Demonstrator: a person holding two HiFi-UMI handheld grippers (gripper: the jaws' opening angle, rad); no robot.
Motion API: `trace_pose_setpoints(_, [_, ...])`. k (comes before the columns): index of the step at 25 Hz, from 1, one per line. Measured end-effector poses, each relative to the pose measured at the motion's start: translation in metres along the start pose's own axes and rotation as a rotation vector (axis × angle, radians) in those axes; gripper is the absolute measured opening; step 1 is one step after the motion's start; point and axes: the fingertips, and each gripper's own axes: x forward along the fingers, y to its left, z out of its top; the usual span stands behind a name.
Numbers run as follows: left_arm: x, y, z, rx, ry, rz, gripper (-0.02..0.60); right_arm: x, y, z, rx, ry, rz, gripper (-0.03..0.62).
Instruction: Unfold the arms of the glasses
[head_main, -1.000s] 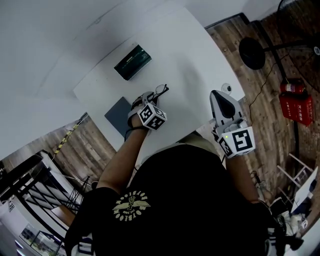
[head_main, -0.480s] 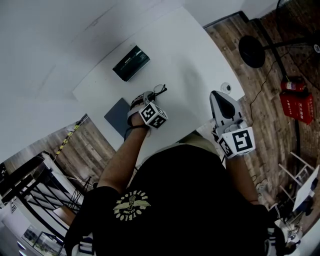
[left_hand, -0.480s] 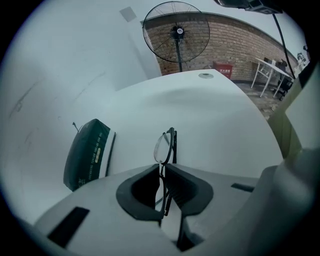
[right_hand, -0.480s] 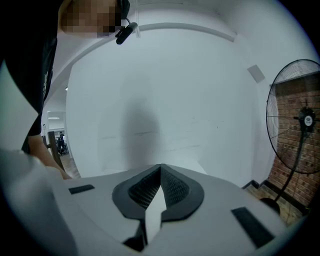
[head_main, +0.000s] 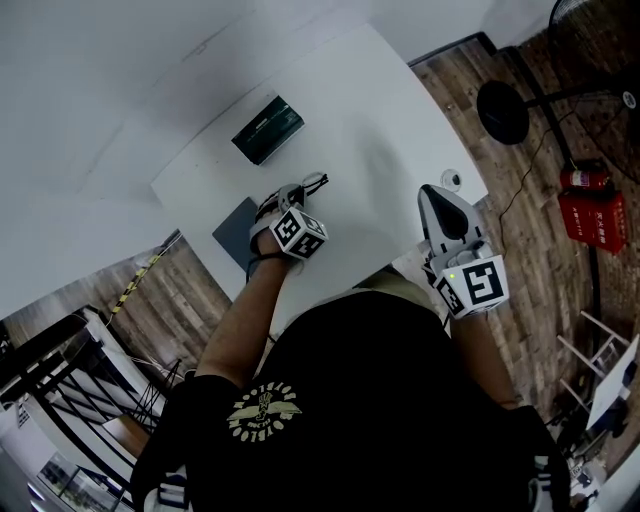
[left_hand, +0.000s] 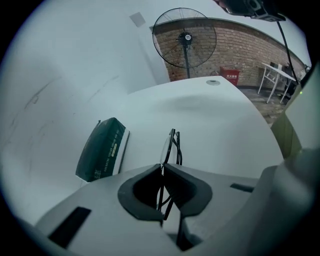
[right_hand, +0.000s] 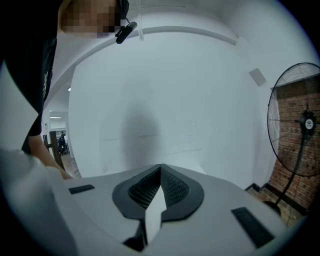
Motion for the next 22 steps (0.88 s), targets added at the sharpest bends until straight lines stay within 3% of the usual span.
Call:
trace_pose_setpoints(4, [-0.016, 0.008, 0.005, -0.096, -0.083, 0.004, 0.023, -0.004, 0.007, 0.004, -0.009, -0.010, 0.004, 0.002])
trace_pose_setpoints(11, [-0.070, 0.030, 0.033, -0.420, -0.382, -0.052, 0.023, -0.012, 0.021, 0.013, -0.026, -0.033, 0.017, 0.000])
trace_pose_setpoints(17, [-0.126, 0.051, 0.050, -0.544, -0.540, -0.038, 0.021, -0.017, 0.036, 0.020, -0.041, -0.050, 0.036, 0.002])
trace_pose_setpoints(22, [-0.155, 0.058, 0.056, -0.583, -0.622, -0.039, 0.020, -0.019, 0.049, 0.020, -0.047, -0.053, 0.054, 0.002])
